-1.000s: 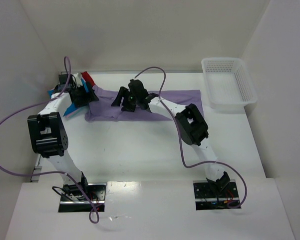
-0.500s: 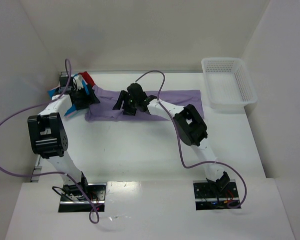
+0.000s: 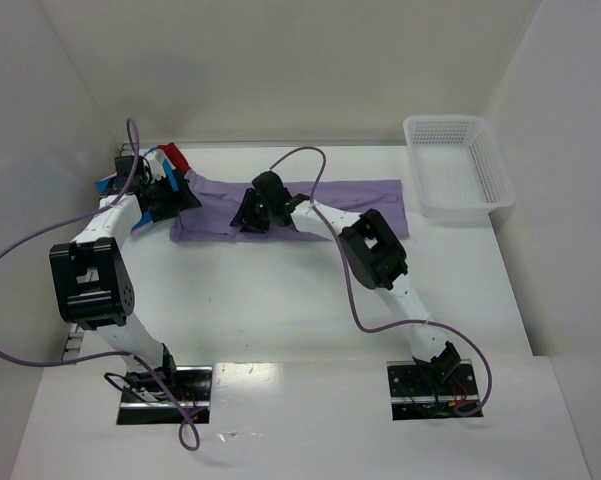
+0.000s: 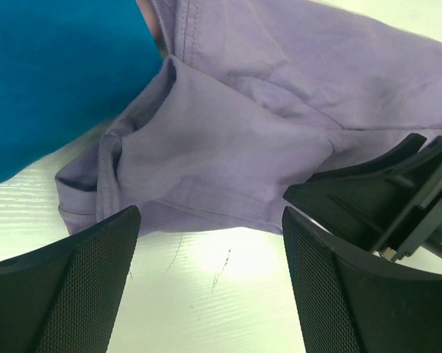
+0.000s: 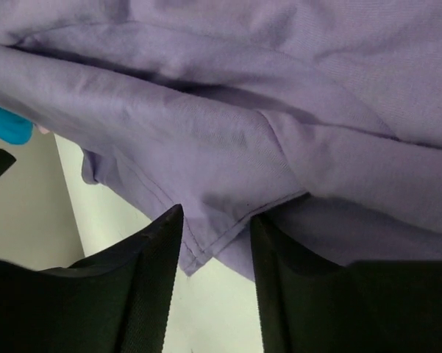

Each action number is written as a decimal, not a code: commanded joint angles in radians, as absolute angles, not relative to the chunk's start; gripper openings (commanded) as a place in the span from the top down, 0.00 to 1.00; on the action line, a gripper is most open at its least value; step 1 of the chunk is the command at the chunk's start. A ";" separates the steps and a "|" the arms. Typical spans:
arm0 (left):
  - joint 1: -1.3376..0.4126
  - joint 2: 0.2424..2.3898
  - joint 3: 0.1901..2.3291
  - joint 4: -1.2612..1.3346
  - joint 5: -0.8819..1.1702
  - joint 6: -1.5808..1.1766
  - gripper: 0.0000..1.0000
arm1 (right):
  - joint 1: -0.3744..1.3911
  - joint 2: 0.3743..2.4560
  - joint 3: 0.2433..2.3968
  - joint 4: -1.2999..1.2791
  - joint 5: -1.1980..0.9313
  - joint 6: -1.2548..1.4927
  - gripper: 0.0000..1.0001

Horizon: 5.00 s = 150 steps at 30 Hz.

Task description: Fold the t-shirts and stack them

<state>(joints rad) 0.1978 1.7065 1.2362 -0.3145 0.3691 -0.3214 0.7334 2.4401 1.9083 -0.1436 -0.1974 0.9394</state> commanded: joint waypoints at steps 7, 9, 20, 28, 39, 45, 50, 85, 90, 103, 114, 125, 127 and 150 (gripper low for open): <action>0.204 1.674 1.229 -0.304 0.388 -0.331 0.15 | 0.741 2.461 1.996 -0.155 -0.167 0.943 0.90; 0.204 1.674 1.229 -0.304 0.399 -0.331 0.15 | 0.741 2.461 2.023 -0.155 -0.167 0.943 0.97; 0.204 1.654 1.186 -0.295 0.595 -0.313 0.15 | 0.703 2.470 2.144 -0.195 -0.117 0.934 0.99; 0.184 1.654 1.150 -0.276 0.637 -0.313 0.15 | 0.649 2.528 2.213 -0.204 -0.107 0.923 0.99; 0.078 1.750 1.195 -0.244 0.681 -0.313 0.15 | 0.606 2.644 2.378 -0.235 -0.193 0.923 0.92; 0.023 1.799 1.195 -0.244 0.605 -0.313 0.16 | 0.606 2.727 2.503 -0.291 -0.238 0.914 0.92; 0.023 1.809 1.215 -0.244 0.405 -0.383 0.16 | 0.606 2.746 2.565 -0.334 -0.227 0.881 0.92; -0.038 1.947 1.266 -0.396 0.138 -0.405 0.43 | 0.606 2.698 2.574 -0.425 -0.256 0.796 0.61; -0.038 1.956 1.266 -0.396 0.118 -0.405 0.44 | 0.606 2.626 2.574 -0.480 -0.267 0.733 0.46; -0.038 1.974 1.256 -0.405 0.100 -0.423 0.44 | 0.655 2.560 2.488 -0.502 -0.291 0.655 0.40; -0.038 1.974 1.238 -0.396 0.118 -0.423 0.43 | 0.769 2.600 2.408 -0.560 -0.087 0.600 0.54; -0.038 1.965 1.227 -0.387 0.109 -0.423 0.43 | 0.778 2.671 2.422 -0.500 -0.021 0.620 0.54; -0.038 1.965 1.218 -0.387 0.109 -0.423 0.43 | 0.778 2.686 2.453 -0.491 -0.012 0.620 0.54; -0.048 1.974 1.227 -0.387 0.091 -0.423 0.43 | 0.750 2.882 2.822 -0.514 0.087 0.657 1.00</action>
<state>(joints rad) -0.0429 1.9213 1.2625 -0.3618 0.1444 -0.4263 0.7681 2.8723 2.7457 -0.5213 0.0341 0.6540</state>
